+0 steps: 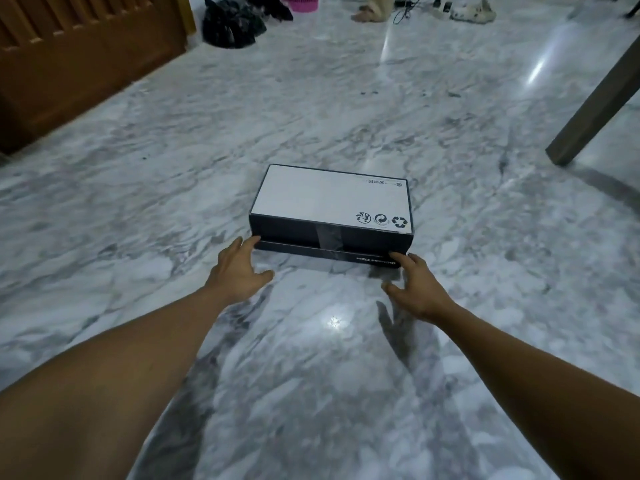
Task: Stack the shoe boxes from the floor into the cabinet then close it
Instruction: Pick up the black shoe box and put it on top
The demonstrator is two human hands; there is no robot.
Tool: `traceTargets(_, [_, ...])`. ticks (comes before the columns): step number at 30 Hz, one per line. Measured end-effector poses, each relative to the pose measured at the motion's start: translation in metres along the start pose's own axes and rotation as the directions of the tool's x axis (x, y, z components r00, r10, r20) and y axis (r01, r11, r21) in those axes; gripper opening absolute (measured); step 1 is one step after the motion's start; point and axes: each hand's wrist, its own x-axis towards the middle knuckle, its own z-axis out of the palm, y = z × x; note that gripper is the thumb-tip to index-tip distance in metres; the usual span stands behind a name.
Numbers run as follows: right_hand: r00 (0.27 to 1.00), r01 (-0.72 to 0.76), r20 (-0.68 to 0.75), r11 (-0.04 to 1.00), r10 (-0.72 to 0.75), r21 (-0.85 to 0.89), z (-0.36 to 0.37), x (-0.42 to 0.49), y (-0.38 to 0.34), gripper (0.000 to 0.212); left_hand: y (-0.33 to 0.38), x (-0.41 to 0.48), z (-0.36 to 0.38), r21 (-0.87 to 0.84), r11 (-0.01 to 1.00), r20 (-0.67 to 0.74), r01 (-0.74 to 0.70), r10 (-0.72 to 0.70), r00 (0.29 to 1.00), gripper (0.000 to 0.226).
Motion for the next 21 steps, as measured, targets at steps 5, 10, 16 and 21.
traceTargets(5, [1.0, 0.019, -0.006, 0.999, -0.019, 0.026, 0.002, 0.01, 0.003, 0.076, 0.002, 0.005, 0.002, -0.031, 0.999, 0.019, -0.028, 0.028, 0.999, 0.094])
traceTargets(10, [0.997, 0.048, -0.063, 0.997, -0.045, 0.061, 0.001, 0.0, 0.007, 0.089, 0.002, -0.005, 0.003, -0.141, 0.988, -0.083, -0.063, 0.051, 0.995, 0.1])
traceTargets(16, [0.96, 0.167, -0.247, 0.979, -0.134, 0.117, -0.016, -0.02, -0.002, 0.097, 0.021, -0.026, -0.011, -0.152, 0.964, -0.326, -0.217, 0.159, 0.932, 0.101])
traceTargets(21, [0.907, 0.271, -0.375, 0.946, -0.19, 0.176, -0.027, -0.035, -0.023, 0.093, 0.041, -0.039, -0.028, -0.231, 0.932, -0.486, -0.279, 0.138, 0.863, 0.091])
